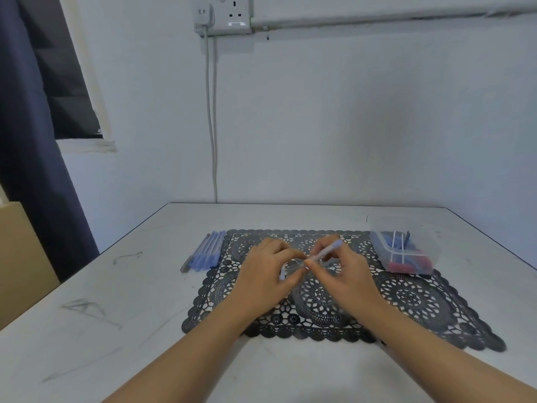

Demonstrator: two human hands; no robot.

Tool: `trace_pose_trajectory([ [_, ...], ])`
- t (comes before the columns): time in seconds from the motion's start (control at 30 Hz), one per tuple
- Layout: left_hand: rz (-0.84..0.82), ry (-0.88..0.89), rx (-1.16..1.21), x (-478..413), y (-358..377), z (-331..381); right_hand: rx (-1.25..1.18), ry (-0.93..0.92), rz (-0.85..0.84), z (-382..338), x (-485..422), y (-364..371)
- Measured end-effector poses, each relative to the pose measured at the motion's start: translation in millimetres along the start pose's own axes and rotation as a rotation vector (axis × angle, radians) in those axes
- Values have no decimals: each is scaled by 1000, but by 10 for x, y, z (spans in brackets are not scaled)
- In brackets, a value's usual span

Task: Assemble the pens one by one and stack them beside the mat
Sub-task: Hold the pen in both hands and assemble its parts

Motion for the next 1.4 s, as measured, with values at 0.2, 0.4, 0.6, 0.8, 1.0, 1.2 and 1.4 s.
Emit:
trace_pose_trajectory([
  [0.2,38,-2,24,-7,-30,36,-215,206,35,70,-14,-18],
  [0.4,-9,-50,22,11,-34,-28,-353,281,123,154,-81,-158],
  [0.6,-7,-86,114,13,-48,-32,-208,235,97,217,-110,-181],
  [0.8,32,-97,56,25,-59,-105,89,105,28,279,-120,-153],
  [1.0,91,-91,-71,22,-118,-164,345,16,-19,353,-131,-119],
  [1.2,98,-79,-97,19,-133,-164,224,25,-10,304,-133,-141],
  [1.4,77,-61,-111,19,-107,-195,103,56,4,225,-123,-170],
])
Point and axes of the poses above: each hand's wrist, its own x-axis away from the middle knuckle, its own y-axis out of the palm, z = x × y, the point moved 4 cm from there along -x, towards the middle knuckle, and after that the axes turned 12 degrees about y, right-handed, at the moved point
